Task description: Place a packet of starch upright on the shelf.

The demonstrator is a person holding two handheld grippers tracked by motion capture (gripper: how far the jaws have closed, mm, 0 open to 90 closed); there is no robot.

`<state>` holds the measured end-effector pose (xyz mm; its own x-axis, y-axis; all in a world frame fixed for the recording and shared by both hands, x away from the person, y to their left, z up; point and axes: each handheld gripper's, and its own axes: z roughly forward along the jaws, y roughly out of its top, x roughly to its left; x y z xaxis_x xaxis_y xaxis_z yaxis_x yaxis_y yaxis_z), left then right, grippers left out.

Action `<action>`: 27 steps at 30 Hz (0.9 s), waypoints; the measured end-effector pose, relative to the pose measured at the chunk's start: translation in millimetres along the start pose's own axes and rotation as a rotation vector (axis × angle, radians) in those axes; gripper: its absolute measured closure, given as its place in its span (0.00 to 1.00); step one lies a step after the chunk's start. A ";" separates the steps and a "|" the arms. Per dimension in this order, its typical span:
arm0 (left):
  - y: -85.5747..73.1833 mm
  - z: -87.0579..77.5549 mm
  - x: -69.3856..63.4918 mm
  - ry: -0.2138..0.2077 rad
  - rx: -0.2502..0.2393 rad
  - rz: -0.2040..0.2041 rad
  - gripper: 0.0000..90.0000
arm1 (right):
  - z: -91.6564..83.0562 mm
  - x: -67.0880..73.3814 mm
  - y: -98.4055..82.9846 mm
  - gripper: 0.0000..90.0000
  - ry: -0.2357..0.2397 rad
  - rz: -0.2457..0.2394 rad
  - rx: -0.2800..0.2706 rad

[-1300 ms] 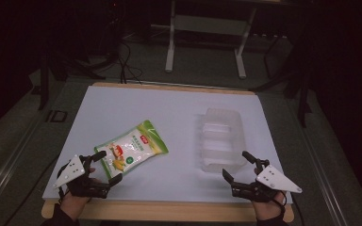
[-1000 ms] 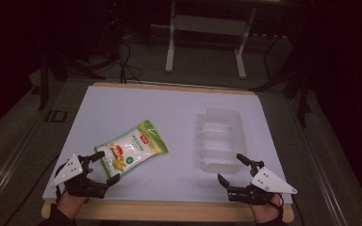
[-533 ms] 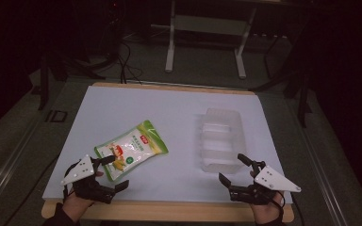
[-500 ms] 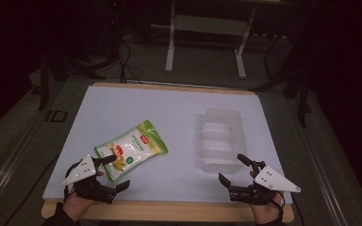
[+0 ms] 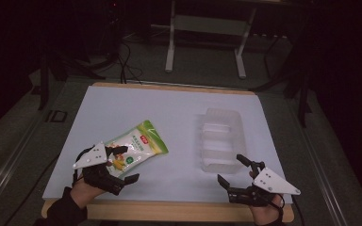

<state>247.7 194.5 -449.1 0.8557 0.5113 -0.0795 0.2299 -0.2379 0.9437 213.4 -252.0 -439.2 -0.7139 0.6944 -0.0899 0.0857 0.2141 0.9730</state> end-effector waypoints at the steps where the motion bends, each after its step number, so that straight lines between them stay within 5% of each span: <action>1: 2.2 0.7 2.3 -0.005 0.004 -0.002 0.00 | 0.1 0.3 0.2 0.13 0.001 -0.002 0.000; 11: 17.8 6.6 15.7 0.005 0.014 -0.017 0.00 | 1.6 2.9 0.0 0.13 0.016 -0.001 0.012; 27: 43.4 32.7 37.5 0.041 0.075 0.018 0.00 | 3.0 3.7 -0.8 0.13 0.032 -0.006 0.019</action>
<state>304.9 176.4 -421.7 0.8406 0.5395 -0.0479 0.2498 -0.3078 0.9181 212.7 -247.6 -440.9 -0.7363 0.6708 -0.0884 0.0942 0.2311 0.9684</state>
